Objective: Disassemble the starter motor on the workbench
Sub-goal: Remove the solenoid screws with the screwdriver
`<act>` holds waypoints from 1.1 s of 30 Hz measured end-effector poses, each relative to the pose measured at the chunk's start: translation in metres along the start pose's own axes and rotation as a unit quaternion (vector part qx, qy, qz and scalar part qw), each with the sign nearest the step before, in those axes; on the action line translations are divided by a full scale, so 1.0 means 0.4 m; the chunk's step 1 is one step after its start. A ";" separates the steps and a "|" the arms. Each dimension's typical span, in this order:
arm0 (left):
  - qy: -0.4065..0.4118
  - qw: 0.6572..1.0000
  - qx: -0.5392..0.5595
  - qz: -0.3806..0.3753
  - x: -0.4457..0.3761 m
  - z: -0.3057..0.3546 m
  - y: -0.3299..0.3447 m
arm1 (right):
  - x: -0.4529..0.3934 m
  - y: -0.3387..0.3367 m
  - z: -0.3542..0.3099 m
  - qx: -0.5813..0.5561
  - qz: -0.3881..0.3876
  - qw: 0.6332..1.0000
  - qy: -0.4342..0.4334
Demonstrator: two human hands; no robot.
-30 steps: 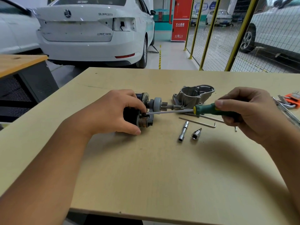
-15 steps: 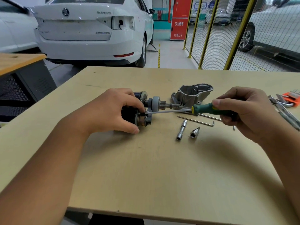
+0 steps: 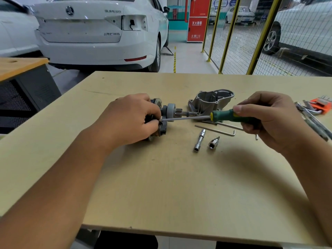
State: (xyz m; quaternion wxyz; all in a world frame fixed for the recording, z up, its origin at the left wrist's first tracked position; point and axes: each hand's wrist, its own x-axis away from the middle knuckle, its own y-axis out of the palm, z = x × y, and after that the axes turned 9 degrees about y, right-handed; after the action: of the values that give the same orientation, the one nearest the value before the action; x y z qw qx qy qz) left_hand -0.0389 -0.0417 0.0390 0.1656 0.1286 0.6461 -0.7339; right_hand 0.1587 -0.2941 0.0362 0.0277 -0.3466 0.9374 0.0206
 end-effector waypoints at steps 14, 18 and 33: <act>-0.003 0.999 -0.027 -0.027 -0.001 -0.001 -0.007 | -0.002 -0.020 0.000 0.042 -0.042 0.998 0.026; 0.002 1.000 -0.024 -0.019 0.000 0.000 -0.005 | -0.001 -0.023 -0.001 0.055 -0.048 0.997 0.025; 0.015 1.000 0.016 -0.012 0.011 -0.027 -0.020 | 0.009 -0.054 -0.006 0.090 -0.147 0.984 0.053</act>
State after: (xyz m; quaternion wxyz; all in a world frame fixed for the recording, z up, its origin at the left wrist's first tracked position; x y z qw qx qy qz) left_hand -0.0465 -0.0303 0.0428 0.1449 0.1344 0.6379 -0.7443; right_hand 0.1701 -0.3130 0.0378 0.0113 -0.4770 0.8746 -0.0865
